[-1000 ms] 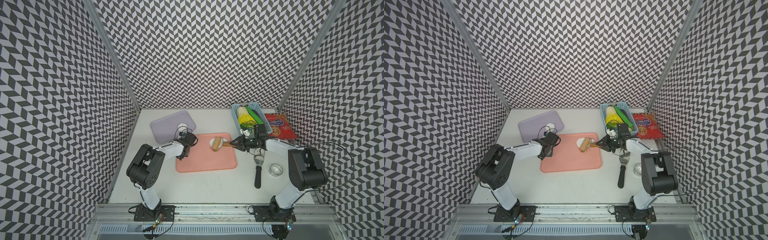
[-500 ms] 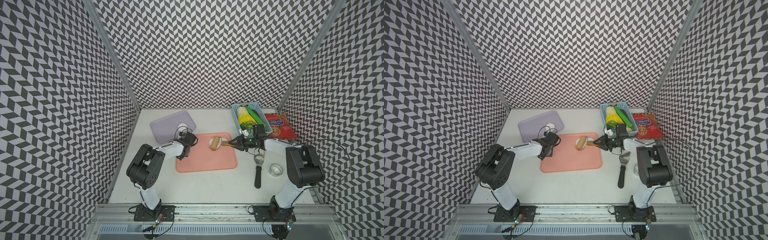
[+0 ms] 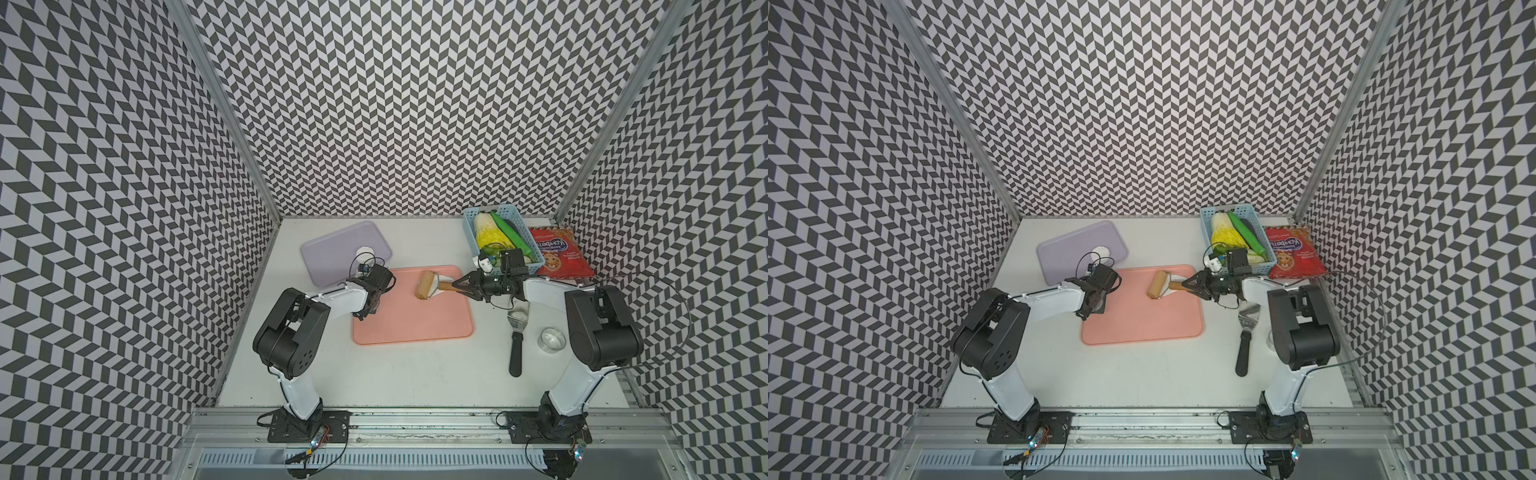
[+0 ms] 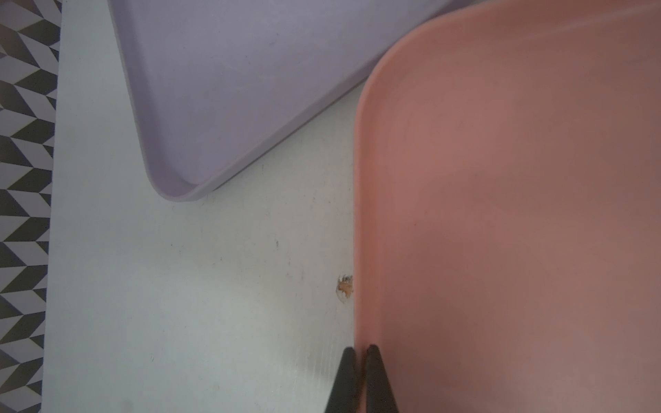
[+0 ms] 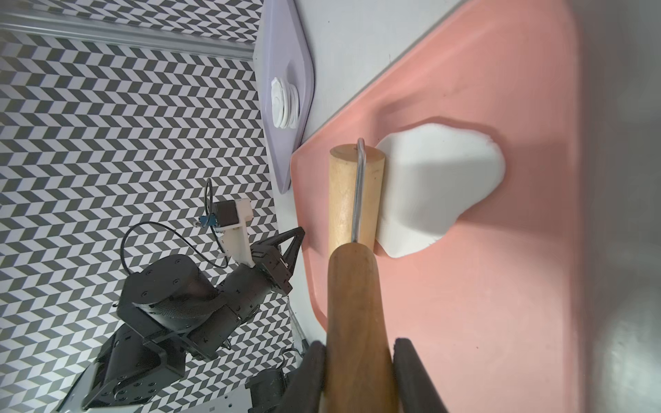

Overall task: Roll out the dumpling wrappers from the dough
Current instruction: Flatten out the dough on the work surface.

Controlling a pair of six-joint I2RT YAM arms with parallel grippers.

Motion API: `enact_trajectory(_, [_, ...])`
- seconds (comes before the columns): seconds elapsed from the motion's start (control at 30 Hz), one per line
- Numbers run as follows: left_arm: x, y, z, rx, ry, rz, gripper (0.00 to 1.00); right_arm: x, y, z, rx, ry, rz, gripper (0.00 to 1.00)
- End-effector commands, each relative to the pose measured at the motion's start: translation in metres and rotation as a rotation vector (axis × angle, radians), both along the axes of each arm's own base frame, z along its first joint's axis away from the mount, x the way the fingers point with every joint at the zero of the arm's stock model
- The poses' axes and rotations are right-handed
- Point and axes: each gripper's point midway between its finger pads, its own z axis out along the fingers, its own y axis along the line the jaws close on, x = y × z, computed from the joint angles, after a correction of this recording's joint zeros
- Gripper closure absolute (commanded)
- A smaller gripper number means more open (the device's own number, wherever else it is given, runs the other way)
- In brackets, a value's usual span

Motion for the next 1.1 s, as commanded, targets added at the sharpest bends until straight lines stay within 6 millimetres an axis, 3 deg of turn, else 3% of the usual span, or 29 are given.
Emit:
enact_trajectory(0.0, [-0.03,0.014,-0.033,0.055,0.153,0.003,1.0,-0.029,-0.027,-0.086,-0.245,0.283,-0.138,1.0])
enact_trajectory(0.2, [-0.03,0.015,-0.033,0.059,0.154,0.005,1.0,-0.027,-0.038,-0.085,-0.243,0.288,-0.176,1.0])
enact_trajectory(0.4, [-0.03,0.017,-0.032,0.059,0.152,0.011,1.0,-0.041,-0.097,-0.082,-0.308,0.297,-0.271,1.0])
enact_trajectory(0.57, [-0.029,0.018,-0.032,0.056,0.153,0.013,1.0,-0.051,-0.128,-0.082,-0.415,0.282,-0.317,1.0])
enact_trajectory(0.63, [-0.029,0.016,-0.032,0.052,0.155,0.01,1.0,-0.047,-0.122,-0.081,-0.417,0.266,-0.308,1.0])
enact_trajectory(0.87, [-0.03,0.012,-0.033,0.054,0.155,-0.005,1.0,-0.039,-0.07,-0.092,-0.306,0.312,-0.239,1.0])
enact_trajectory(1.07, [-0.031,0.011,-0.03,0.057,0.145,-0.006,1.0,-0.043,-0.066,-0.108,-0.322,0.351,-0.232,1.0])
